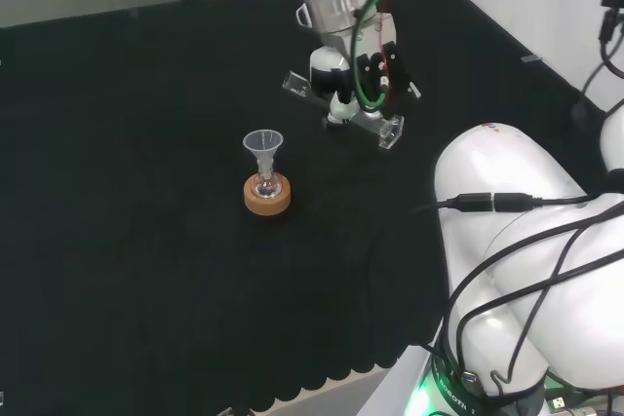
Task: Put the graduated cylinder back on the table.
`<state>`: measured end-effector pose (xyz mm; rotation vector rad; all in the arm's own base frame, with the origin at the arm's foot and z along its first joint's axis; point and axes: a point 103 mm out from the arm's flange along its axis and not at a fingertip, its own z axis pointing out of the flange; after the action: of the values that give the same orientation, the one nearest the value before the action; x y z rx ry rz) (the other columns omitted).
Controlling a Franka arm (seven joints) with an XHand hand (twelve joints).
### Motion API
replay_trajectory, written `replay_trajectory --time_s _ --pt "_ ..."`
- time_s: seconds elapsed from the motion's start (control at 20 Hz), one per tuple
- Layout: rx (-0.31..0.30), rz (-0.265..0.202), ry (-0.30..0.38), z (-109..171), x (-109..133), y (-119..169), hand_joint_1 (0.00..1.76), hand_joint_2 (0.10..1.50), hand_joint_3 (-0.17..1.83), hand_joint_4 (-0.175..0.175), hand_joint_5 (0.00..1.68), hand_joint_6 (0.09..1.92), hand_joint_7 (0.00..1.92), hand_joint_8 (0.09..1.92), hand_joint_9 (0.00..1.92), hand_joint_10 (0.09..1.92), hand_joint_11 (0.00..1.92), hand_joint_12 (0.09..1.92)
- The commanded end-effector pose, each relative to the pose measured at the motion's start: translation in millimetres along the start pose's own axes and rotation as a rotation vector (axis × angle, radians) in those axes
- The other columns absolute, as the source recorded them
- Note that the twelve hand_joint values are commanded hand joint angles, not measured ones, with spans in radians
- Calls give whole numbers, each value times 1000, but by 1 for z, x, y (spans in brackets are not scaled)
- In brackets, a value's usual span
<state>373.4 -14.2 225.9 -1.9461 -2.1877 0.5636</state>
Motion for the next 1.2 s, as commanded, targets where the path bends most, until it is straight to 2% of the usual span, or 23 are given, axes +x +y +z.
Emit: replay_trajectory --time_s 0.05,0.2,0.25,0.5,0.75,0.95,1.2 --pt "-115 -104 105 -1 1 4 1274 1068 2 -157 1068 863 1094 842 1453 87 1247 712" --pt "-155 -130 161 0 -6 10 1275 1070 3 -174 1060 871 1087 858 1454 87 1246 712" --pt "-170 -136 160 1 -8 13 1275 1070 3 -175 1059 872 1087 859 1454 87 1245 712" --pt "-234 -156 237 8 -16 32 1275 1071 3 -175 1058 875 1085 862 1452 87 1244 713" --pt "-295 -146 333 20 -26 56 1275 1072 2 -175 1057 877 1083 865 1452 87 1243 713" --pt "-359 -120 400 29 -34 74 1275 1072 2 -175 1056 878 1082 866 1451 87 1242 714" --pt "-401 -105 484 42 -38 93 1274 1074 2 -175 1054 882 1079 871 1449 87 1240 714"
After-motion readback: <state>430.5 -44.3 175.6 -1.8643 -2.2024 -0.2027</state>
